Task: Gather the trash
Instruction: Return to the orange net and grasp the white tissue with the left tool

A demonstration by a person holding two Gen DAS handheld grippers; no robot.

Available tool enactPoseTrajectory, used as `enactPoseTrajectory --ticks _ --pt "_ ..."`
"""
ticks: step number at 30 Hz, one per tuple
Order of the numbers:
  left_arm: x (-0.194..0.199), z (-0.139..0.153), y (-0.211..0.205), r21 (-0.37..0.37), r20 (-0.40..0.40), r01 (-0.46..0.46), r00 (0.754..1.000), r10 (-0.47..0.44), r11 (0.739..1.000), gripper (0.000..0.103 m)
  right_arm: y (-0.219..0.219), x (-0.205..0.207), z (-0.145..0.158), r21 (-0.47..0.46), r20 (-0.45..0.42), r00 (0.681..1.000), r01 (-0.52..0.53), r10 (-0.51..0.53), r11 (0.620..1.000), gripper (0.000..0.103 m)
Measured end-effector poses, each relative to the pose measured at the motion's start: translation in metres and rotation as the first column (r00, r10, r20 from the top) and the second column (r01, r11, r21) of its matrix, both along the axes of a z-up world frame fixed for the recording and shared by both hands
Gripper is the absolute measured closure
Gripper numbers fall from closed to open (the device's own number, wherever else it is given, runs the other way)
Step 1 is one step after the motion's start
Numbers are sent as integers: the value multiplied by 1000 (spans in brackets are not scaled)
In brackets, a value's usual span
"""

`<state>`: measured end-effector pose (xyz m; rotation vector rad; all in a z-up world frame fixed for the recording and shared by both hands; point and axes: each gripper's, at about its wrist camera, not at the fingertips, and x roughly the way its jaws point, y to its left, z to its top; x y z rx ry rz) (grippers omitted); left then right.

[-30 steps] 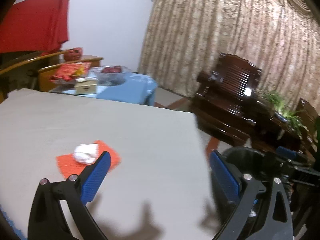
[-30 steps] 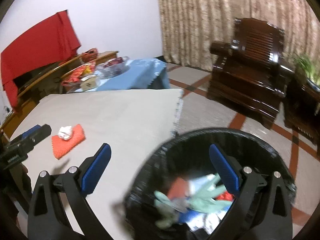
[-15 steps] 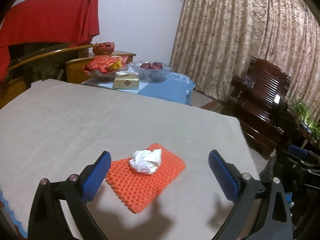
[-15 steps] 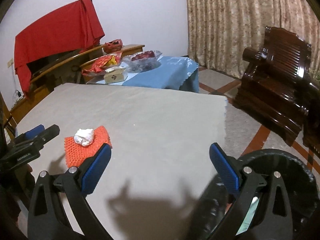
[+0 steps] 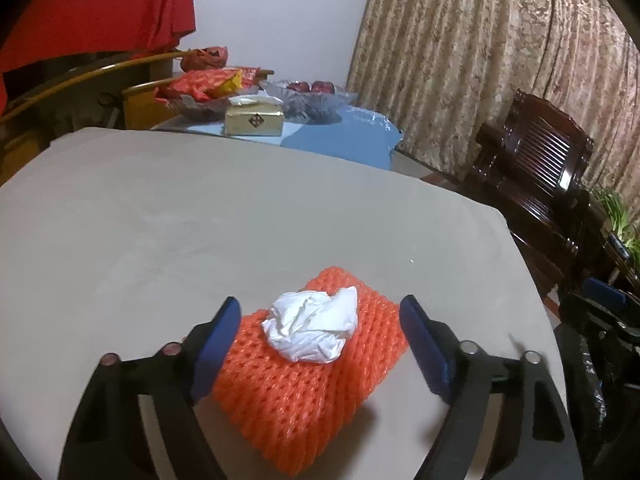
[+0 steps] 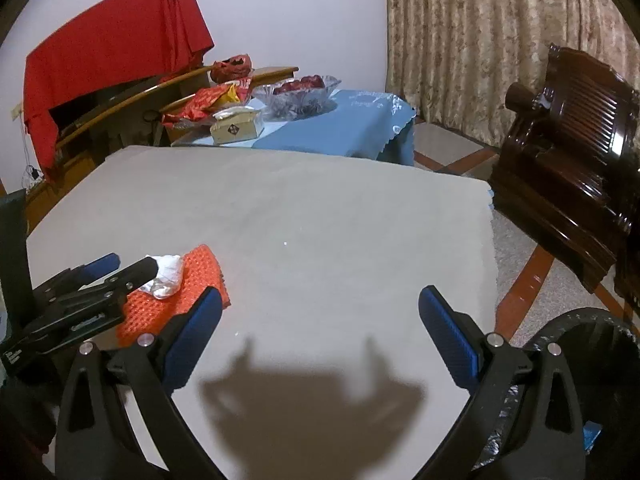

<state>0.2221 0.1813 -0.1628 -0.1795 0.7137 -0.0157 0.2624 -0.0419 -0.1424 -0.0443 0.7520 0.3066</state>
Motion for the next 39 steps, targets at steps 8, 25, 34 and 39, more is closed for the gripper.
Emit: enactPoseTrajectory --ticks 8,25,34,39 --pt "3 -2 -3 -19 -4 49 999 -49 999 81 10 9 -10 -12 -21 1000 -5 5 1000 7" --pt "-12 6 14 -42 -10 38 999 -38 998 79 37 11 -18 -15 -35 998 -55 55 998 7" --pt "-21 -10 -4 3 -34 50 998 -49 999 50 27 13 -23 -24 -48 998 -31 30 999 7" --pt "-23 -5 3 -4 -18 29 999 -29 1000 85 28 13 -24 -23 -53 998 -37 35 999 7"
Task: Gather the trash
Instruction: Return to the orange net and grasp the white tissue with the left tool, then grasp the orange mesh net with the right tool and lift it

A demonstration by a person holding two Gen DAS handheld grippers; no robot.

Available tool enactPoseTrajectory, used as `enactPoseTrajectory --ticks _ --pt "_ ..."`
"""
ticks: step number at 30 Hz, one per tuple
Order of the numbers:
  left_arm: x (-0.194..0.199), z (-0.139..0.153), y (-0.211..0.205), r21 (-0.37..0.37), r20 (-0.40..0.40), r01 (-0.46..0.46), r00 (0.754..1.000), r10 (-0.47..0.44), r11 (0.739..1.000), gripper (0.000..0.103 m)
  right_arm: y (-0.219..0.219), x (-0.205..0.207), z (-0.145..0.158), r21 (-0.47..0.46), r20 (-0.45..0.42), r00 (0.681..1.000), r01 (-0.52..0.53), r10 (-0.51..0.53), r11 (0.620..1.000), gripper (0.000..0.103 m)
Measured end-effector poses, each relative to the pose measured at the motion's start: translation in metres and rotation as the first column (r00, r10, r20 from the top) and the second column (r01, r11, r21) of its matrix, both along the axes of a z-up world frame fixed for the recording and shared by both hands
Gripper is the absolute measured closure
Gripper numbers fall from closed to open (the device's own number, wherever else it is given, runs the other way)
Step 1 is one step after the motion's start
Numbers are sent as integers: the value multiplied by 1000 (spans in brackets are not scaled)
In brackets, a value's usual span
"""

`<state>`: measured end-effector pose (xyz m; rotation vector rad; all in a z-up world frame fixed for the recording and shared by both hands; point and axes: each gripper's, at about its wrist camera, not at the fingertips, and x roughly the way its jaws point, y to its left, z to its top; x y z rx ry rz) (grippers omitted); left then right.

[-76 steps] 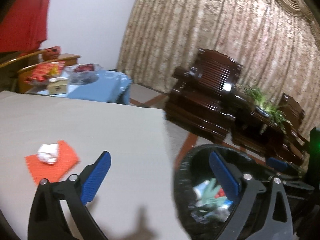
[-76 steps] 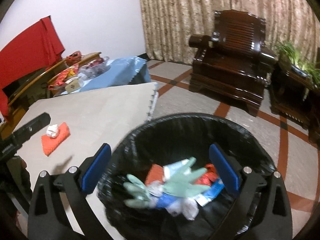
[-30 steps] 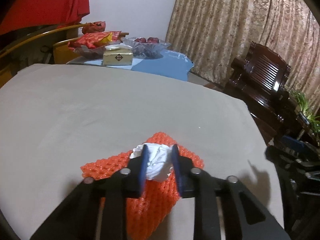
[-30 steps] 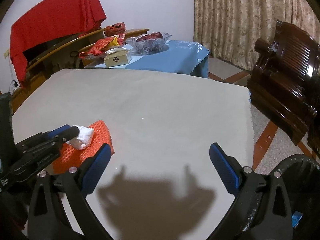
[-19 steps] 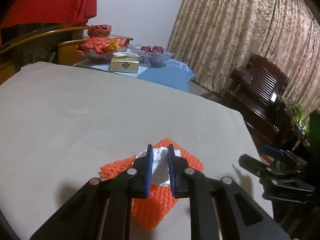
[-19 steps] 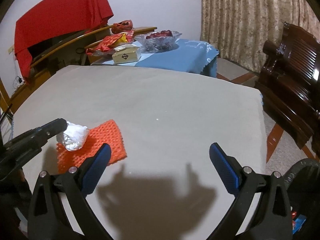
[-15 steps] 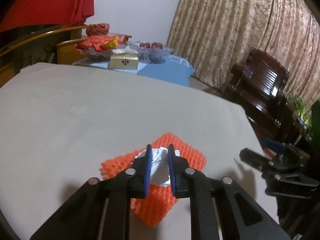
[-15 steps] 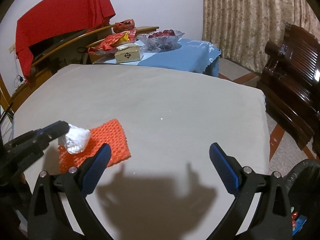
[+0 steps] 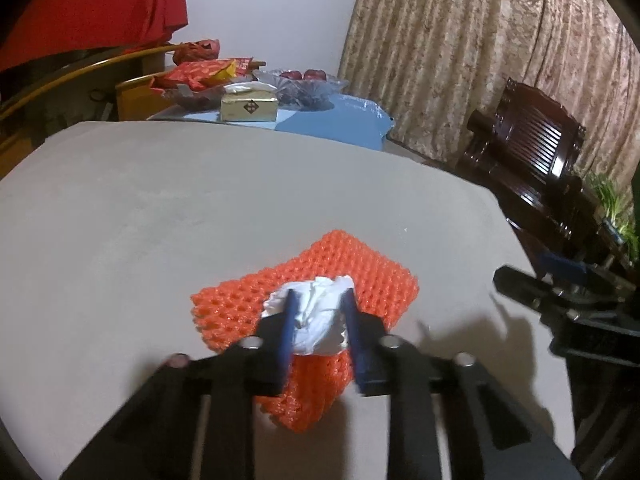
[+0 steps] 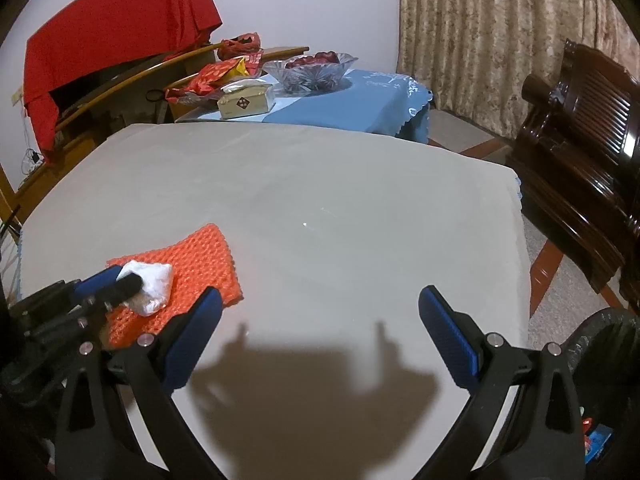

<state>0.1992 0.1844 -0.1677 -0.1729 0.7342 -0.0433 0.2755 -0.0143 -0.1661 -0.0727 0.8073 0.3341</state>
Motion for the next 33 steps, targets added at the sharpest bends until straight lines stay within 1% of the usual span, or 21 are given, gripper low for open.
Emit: enactPoseTrajectory --ticks 2,7,9,13,17,20,25,26,27,28,30,31,32,33 --pt "-3 5 3 0 19 -1 1000 1 1000 88 3 0 1 3 1 1000 -5 5 1000 7" --pt "-17 23 17 -21 70 -41 997 42 999 88 17 0 -1 9 1 999 -37 37 999 7" --pt "-23 28 27 -2 85 -73 994 73 997 88 24 0 -3 13 -3 999 -51 51 999 7" --pt "-29 25 47 32 76 -130 989 127 991 88 48 1 -10 12 -15 996 -88 88 996 7" --pt "-33 18 65 43 60 -168 984 165 985 88 72 4 -20 -9 -23 993 -115 115 993 7" --pt "-35 14 72 55 54 -175 984 172 983 88 87 8 -30 -28 -44 992 -122 121 992 7" --pt "-35 10 79 38 45 -183 982 182 982 88 100 15 -48 -44 -109 983 -153 147 987 9" --pt "-36 10 80 33 45 -183 982 182 982 88 103 15 -52 -37 -126 978 -171 165 985 24" --pt "-36 9 80 31 45 -183 982 181 983 88 104 14 -54 -28 -137 974 -185 179 982 35" --pt "-36 9 80 29 45 -182 983 180 983 88 105 13 -54 -14 -142 972 -194 190 981 37" --pt "-36 9 81 25 42 -179 983 178 983 88 108 11 -52 10 -149 963 -224 223 974 60" --pt "-35 9 81 22 39 -178 983 177 984 88 110 9 -50 15 -151 957 -250 249 968 65" --pt "-35 8 81 20 37 -177 984 176 984 88 112 7 -48 17 -149 953 -266 265 964 76" --pt "-35 8 81 16 35 -177 984 177 984 88 113 6 -46 19 -147 949 -280 280 960 82"
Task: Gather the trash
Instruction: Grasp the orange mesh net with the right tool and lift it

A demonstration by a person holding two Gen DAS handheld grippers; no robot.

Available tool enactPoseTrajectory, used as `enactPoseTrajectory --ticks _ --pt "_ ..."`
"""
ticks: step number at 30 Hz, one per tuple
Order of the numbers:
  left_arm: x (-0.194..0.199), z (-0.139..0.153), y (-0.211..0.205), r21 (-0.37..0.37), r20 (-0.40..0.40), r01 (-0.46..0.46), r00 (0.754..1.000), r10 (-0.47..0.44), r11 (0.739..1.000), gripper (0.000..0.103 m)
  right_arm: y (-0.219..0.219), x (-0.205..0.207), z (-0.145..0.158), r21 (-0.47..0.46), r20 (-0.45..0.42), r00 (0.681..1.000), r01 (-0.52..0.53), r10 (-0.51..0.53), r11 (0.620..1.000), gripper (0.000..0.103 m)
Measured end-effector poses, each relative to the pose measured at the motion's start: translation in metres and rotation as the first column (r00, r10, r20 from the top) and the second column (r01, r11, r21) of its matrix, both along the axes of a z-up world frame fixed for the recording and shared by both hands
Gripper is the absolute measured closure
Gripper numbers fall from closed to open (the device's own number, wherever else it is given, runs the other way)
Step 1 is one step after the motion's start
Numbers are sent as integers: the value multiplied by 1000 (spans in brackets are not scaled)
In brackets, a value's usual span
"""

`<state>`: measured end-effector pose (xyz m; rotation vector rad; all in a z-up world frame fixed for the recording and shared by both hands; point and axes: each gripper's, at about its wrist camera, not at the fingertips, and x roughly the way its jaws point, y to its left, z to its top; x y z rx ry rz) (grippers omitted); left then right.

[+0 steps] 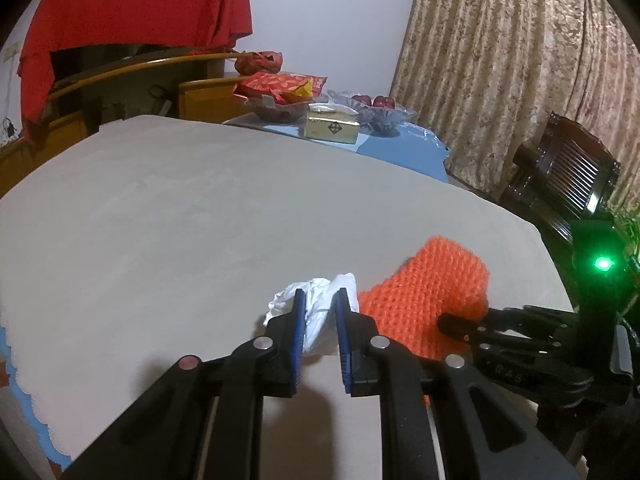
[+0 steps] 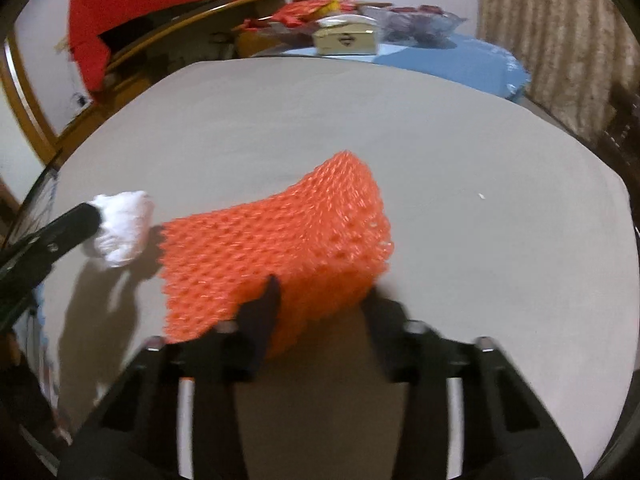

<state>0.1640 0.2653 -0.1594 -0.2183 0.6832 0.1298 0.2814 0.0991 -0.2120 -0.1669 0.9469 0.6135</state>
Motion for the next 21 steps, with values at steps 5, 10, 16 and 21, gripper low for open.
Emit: enactPoseTrajectory --ticks 5,10,16,21 --pt "-3 6 -5 -11 9 2 1000 -2 1000 88 -7 -7 24 45 24 1000 -6 5 999 84" --pt "-6 22 -16 -5 32 17 999 -16 1000 88 -29 -15 62 92 88 996 15 -23 996 84" --pt "-8 50 -39 -3 74 49 996 -49 999 88 -63 -25 100 117 153 985 61 -79 991 84" --pt "-11 69 -63 -4 104 94 990 -93 996 88 -91 -37 121 127 185 976 92 -115 988 84"
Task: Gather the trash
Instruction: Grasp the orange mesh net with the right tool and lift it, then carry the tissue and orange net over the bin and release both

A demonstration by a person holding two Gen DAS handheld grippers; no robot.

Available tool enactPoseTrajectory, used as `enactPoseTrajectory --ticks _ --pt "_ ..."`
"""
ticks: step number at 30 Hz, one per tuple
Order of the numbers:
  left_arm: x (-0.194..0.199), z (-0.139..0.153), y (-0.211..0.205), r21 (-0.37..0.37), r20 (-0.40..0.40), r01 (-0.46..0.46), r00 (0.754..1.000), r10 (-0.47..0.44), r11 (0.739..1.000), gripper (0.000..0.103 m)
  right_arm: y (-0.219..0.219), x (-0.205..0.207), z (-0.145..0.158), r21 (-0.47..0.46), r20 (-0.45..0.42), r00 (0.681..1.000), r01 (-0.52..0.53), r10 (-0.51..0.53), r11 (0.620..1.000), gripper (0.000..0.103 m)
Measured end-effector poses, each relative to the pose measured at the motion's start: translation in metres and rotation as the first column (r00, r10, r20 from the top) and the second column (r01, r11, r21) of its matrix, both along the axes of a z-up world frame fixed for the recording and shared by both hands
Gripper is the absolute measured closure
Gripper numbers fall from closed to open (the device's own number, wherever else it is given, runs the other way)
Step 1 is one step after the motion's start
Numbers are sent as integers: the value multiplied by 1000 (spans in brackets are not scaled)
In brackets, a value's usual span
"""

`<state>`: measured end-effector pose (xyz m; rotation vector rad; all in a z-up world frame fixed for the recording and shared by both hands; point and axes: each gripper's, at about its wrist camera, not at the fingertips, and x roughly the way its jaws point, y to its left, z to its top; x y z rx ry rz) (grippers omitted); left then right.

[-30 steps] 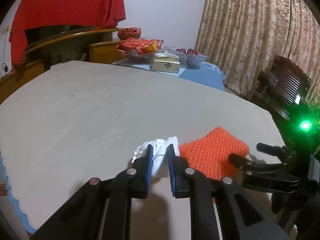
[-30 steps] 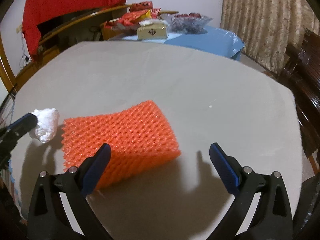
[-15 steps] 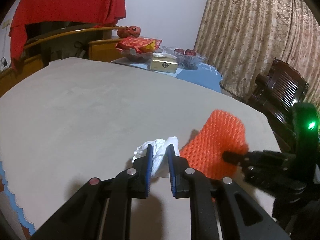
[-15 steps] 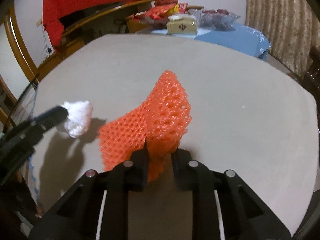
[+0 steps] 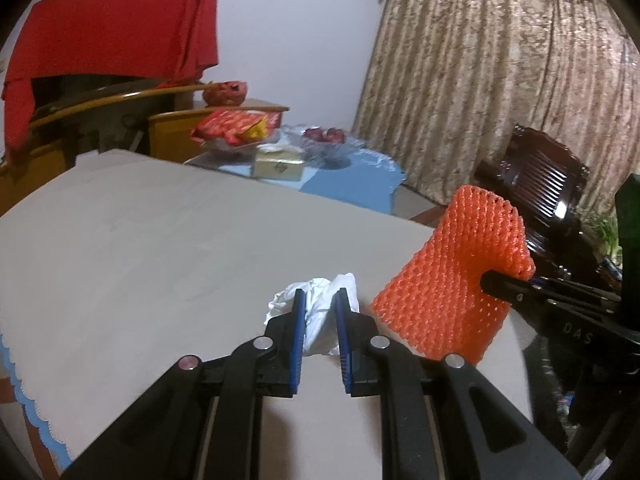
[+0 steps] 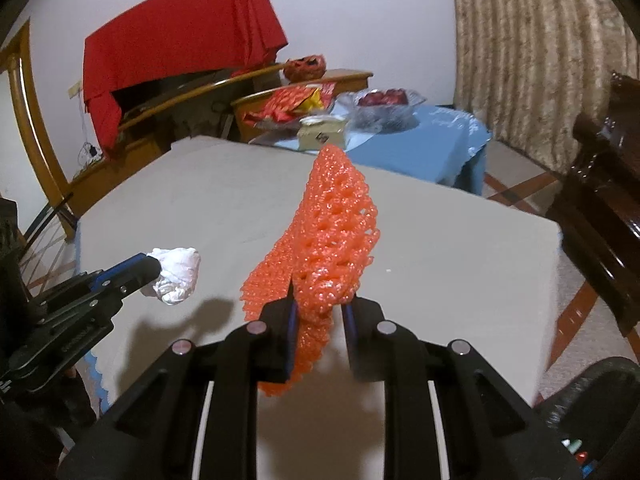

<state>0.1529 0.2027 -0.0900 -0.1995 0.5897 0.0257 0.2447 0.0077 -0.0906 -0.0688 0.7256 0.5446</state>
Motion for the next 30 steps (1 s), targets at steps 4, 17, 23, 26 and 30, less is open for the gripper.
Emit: enactPoseTrajectory --ticks 4,17,23,26,30 --pt "-3 14 -20 -1 20 36 999 -36 999 88 -22 -13 12 3 15 1000 26 -26 1000 84" --pt "-16 48 -76 13 53 114 992 -114 993 88 -74 -46 37 27 59 994 93 -95 995 84" --pt "-25 57 -92 29 64 131 989 -132 991 88 -86 -56 44 32 74 991 107 -109 994 84" --pt "-30 62 -98 41 70 138 988 -140 990 88 -90 -62 49 35 86 990 111 -113 993 84" --pt "-37 67 -104 47 79 144 986 -147 988 88 -96 -68 55 40 100 988 113 -117 993 84"
